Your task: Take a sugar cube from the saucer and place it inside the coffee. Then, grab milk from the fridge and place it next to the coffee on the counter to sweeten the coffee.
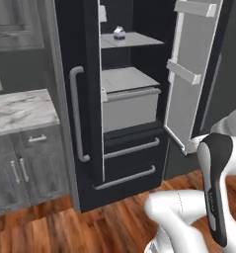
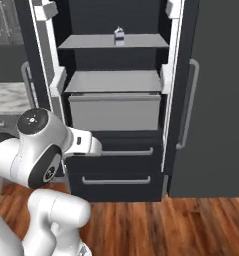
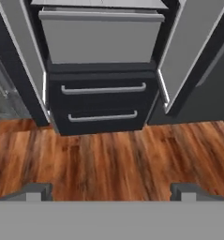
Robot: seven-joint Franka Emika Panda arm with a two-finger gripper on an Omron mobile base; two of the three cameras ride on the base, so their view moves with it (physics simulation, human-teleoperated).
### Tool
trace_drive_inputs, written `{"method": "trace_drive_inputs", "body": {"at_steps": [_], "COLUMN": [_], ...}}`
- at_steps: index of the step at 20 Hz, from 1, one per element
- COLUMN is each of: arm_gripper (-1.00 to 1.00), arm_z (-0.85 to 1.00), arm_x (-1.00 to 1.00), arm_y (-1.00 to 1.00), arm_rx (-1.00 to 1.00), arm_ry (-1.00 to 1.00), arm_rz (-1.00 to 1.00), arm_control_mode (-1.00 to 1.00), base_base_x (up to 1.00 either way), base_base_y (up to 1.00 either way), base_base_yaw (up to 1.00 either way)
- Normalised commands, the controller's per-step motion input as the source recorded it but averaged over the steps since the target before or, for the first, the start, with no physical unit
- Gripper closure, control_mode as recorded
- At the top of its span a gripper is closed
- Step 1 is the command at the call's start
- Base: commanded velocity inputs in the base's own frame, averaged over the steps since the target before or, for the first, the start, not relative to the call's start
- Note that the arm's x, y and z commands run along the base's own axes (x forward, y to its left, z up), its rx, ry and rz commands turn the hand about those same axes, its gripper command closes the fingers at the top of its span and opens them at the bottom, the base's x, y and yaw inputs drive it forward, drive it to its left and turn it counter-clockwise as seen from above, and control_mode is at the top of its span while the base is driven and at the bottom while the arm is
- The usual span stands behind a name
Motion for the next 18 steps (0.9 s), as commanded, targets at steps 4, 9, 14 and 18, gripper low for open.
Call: {"method": "trace_drive_inputs", "body": {"at_steps": [4, 9, 14, 18], "arm_gripper": [-1.00, -1.00, -1.00, -1.00], "arm_z": [0.00, 0.00, 0.00, 0.00], "arm_x": [0.00, 0.00, 0.00, 0.00], "arm_y": [0.00, 0.00, 0.00, 0.00], "arm_rx": [0.00, 0.00, 0.00, 0.00], "arm_ry": [0.00, 0.00, 0.00, 0.00], "arm_rz": [0.00, 0.00, 0.00, 0.00], "arm_control_mode": [1.00, 1.00, 1.00, 1.00], "base_base_x": [0.48, 0.71, 0.80, 0.81], "base_base_y": [-0.46, -0.20, 0.00, -0.21], "base_base_yaw": [0.41, 0.04, 0.00, 0.02]}}
